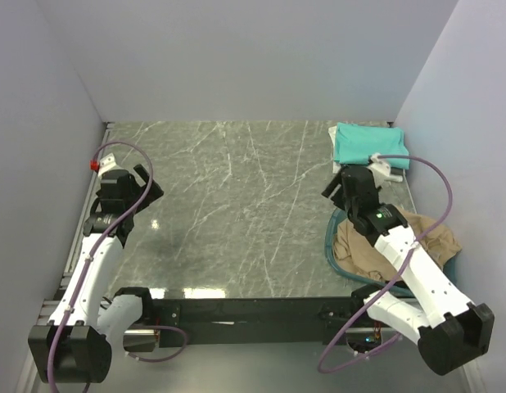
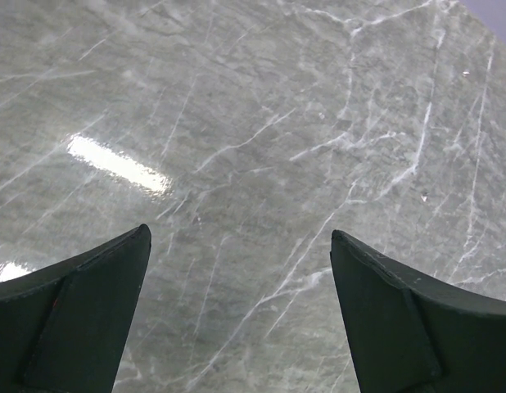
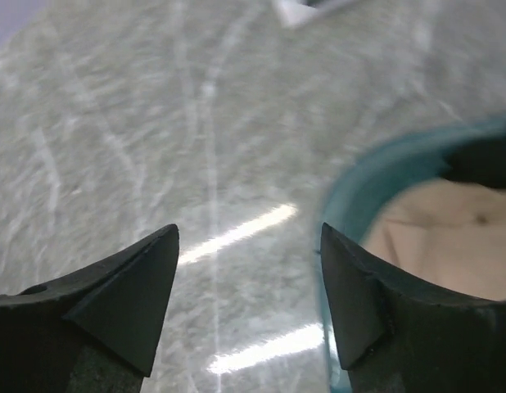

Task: Fold and stack the t-shirts
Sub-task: Grab the tshirt from the pile

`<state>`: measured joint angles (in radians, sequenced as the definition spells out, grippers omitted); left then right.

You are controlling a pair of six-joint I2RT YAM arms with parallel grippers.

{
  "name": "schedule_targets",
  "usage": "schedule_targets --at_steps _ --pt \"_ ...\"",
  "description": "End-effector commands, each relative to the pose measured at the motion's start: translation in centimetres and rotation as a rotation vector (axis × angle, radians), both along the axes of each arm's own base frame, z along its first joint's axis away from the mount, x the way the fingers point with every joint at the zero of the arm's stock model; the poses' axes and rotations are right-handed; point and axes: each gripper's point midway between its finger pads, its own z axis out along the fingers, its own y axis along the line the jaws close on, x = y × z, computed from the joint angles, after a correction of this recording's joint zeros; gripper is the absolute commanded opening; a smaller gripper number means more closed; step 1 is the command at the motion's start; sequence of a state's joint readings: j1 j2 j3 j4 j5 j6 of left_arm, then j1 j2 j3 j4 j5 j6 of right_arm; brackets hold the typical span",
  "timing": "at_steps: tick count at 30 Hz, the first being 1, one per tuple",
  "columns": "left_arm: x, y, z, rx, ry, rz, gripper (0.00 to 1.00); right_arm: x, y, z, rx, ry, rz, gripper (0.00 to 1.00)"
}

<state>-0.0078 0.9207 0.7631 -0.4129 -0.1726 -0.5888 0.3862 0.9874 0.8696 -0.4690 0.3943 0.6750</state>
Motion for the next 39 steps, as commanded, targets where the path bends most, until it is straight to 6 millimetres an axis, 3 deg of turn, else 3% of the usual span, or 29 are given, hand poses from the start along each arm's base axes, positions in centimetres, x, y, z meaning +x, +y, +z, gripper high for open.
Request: schedule_targets --at_steps 1,4,8,9,12,22,25,26,28,29,30,34,35,37,38,39 --pt "1.2 -0.5 1.7 0.018 -0.071 -0.06 0.97 -3.1 -4.4 -2.5 0.031 0.101 -0.233 0.77" --pt "0.8 -0.7 0.0 0.022 -0.047 -0.076 0.97 -5.4 -7.2 -4.7 0.099 0.158 -0.385 0.84" --pt "0.5 -1.0 0.2 0.025 -0.063 -0.088 0.98 -6.7 -9.2 -7.8 0.219 0.207 -0.488 0.85" --pt "0.6 -1.1 0.3 0.025 -0.072 -0.097 0.98 -7.0 -8.8 -9.2 0.24 0.248 -0.479 0.85" --pt "0.6 -1.2 0.0 0.026 -0.062 -0.103 0.98 -6.9 -8.5 -11.1 0.248 0.314 -0.475 0.84" --pt "0.7 -1.0 0.0 0.042 -0.067 -0.097 0.98 -5.1 -8.2 -14.2 0.207 0.4 -0.432 0.83" --pt "0.7 -0.9 0.0 0.044 -0.068 -0.093 0.98 -5.5 -7.9 -15.7 0.196 0.483 -0.416 0.69" --pt "0.6 -0.9 0.0 0.045 -0.067 -0.091 0.98 -5.7 -7.6 -16.1 0.205 0.513 -0.405 0.53" --pt "0.6 -0.8 0.0 0.046 -0.065 -0.087 0.98 -5.6 -7.2 -16.1 0.206 0.523 -0.367 0.36" --pt "0.6 -0.7 0.0 0.049 -0.067 -0.081 0.98 -5.6 -6.9 -15.7 0.213 0.516 -0.351 0.11" --pt "0.6 -0.7 -0.1 0.05 -0.064 -0.079 0.98 -5.7 -7.0 -15.4 0.213 0.514 -0.353 0.0" --pt "0.6 -0.7 -0.1 0.049 -0.067 -0.078 0.98 -6.8 -7.6 -12.6 0.19 0.483 -0.376 0.0" --pt "0.7 -0.7 -0.1 0.047 -0.065 -0.08 0.98 -6.4 -7.9 -10.4 0.19 0.419 -0.373 0.0" --pt "0.7 -0.9 -0.2 0.043 -0.064 -0.088 0.98 -7.3 -9.0 -8.3 0.141 0.393 -0.403 0.0" --pt "0.8 -1.0 -0.1 0.041 -0.066 -0.093 0.98 -6.9 -9.5 -5.4 0.13 0.311 -0.407 0.0" --pt "0.8 -1.1 -0.2 0.039 -0.066 -0.097 0.98 -7.2 -10.4 -3.9 0.1 0.274 -0.439 0.0"
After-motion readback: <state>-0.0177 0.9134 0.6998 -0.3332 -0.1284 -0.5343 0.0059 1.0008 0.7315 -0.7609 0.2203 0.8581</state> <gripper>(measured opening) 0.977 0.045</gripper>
